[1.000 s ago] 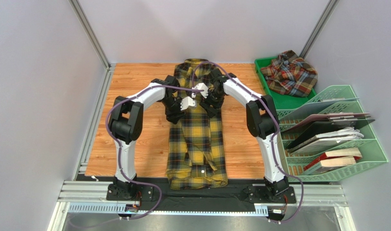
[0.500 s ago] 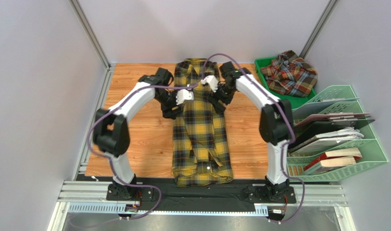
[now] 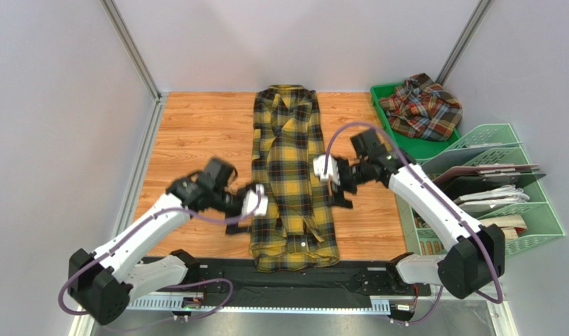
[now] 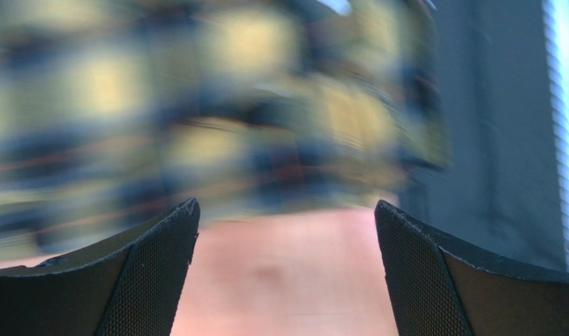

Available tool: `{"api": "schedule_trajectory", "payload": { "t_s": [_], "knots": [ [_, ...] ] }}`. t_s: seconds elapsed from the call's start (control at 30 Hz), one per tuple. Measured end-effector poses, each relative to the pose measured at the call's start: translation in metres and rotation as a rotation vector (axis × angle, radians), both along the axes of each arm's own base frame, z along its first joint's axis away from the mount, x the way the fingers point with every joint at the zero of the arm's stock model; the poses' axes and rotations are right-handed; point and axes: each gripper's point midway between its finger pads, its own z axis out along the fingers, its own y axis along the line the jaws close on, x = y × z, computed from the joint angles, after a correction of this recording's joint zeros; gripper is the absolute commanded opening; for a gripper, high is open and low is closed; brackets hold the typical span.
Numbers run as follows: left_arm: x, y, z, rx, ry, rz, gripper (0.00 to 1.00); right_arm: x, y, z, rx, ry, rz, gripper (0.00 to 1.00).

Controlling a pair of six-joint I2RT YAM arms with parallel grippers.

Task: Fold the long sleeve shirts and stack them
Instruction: Fold the shirt

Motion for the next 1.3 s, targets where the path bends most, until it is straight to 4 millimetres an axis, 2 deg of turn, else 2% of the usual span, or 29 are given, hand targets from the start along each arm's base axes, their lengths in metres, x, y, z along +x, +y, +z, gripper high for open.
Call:
{"api": "schedule_trajectory", "payload": {
  "t_s": [0.03, 0.07, 0.1, 0.13, 0.2, 0.27, 0.37, 0.5, 0.63, 0.77, 0.83, 0.87, 0.9, 0.97, 1.0, 1.03, 1.1, 1.13, 1.23, 1.3],
  "knots": [
    [-0.023, 0.006, -0.03, 0.044, 0.034, -0.032, 0.99, -0.017, -0.005, -0.035, -0.044, 0.052, 0.042, 1.0],
    [-0.046, 0.013, -0.05, 0.077, 0.054, -0.068, 0.99, -0.038, -0.013, -0.069, -0.096, 0.108, 0.078, 1.0],
    [-0.073, 0.02, -0.069, 0.104, 0.051, -0.13, 0.98, -0.057, -0.022, -0.094, -0.14, 0.151, 0.103, 0.99],
    [-0.09, 0.025, -0.08, 0.118, 0.025, -0.181, 0.96, -0.081, -0.033, -0.12, -0.193, 0.185, 0.139, 0.99],
    [-0.119, 0.03, -0.093, 0.125, -0.035, -0.298, 0.93, -0.12, -0.044, -0.147, -0.247, 0.194, 0.229, 0.95],
    [-0.13, 0.026, -0.097, 0.134, -0.077, -0.359, 0.89, -0.144, -0.047, -0.158, -0.265, 0.162, 0.314, 0.93],
    [-0.13, 0.016, -0.107, 0.185, -0.094, -0.387, 0.83, -0.148, -0.045, -0.167, -0.267, 0.096, 0.362, 0.9],
    [-0.12, 0.01, -0.13, 0.285, -0.077, -0.358, 0.79, -0.15, -0.049, -0.194, -0.304, 0.038, 0.394, 0.82],
    [-0.104, 0.005, -0.141, 0.319, -0.127, -0.31, 0.79, -0.143, -0.04, -0.198, -0.296, -0.02, 0.403, 0.74],
    [-0.091, 0.007, -0.152, 0.341, -0.192, -0.282, 0.78, -0.147, -0.031, -0.201, -0.279, -0.046, 0.431, 0.53],
    [-0.088, 0.013, -0.161, 0.365, -0.213, -0.28, 0.67, -0.151, -0.025, -0.2, -0.26, -0.041, 0.445, 0.42],
    [-0.088, 0.015, -0.163, 0.37, -0.217, -0.281, 0.61, -0.152, -0.023, -0.2, -0.251, -0.04, 0.448, 0.41],
    [-0.086, 0.016, -0.165, 0.37, -0.234, -0.289, 0.47, -0.154, -0.021, -0.2, -0.239, -0.03, 0.451, 0.39],
    [-0.084, 0.014, -0.164, 0.359, -0.253, -0.286, 0.38, -0.156, -0.016, -0.199, -0.219, -0.025, 0.458, 0.3],
    [-0.086, 0.011, -0.162, 0.344, -0.245, -0.292, 0.3, -0.157, -0.014, -0.199, -0.208, -0.021, 0.458, 0.22],
    [-0.089, 0.01, -0.162, 0.339, -0.244, -0.307, 0.26, -0.159, -0.013, -0.198, -0.2, -0.018, 0.46, 0.15],
    [-0.093, 0.007, -0.16, 0.322, -0.228, -0.317, 0.18, -0.163, -0.01, -0.197, -0.184, 0.0, 0.463, 0.18],
    [-0.095, 0.006, -0.16, 0.314, -0.22, -0.321, 0.17, -0.164, -0.01, -0.197, -0.181, 0.004, 0.462, 0.31],
    [-0.097, 0.005, -0.159, 0.306, -0.213, -0.327, 0.16, -0.161, -0.009, -0.194, -0.176, -0.002, 0.44, 0.6],
    [-0.097, 0.005, -0.159, 0.304, -0.21, -0.329, 0.16, -0.153, -0.01, -0.192, -0.185, -0.038, 0.415, 0.68]
  ]
}}
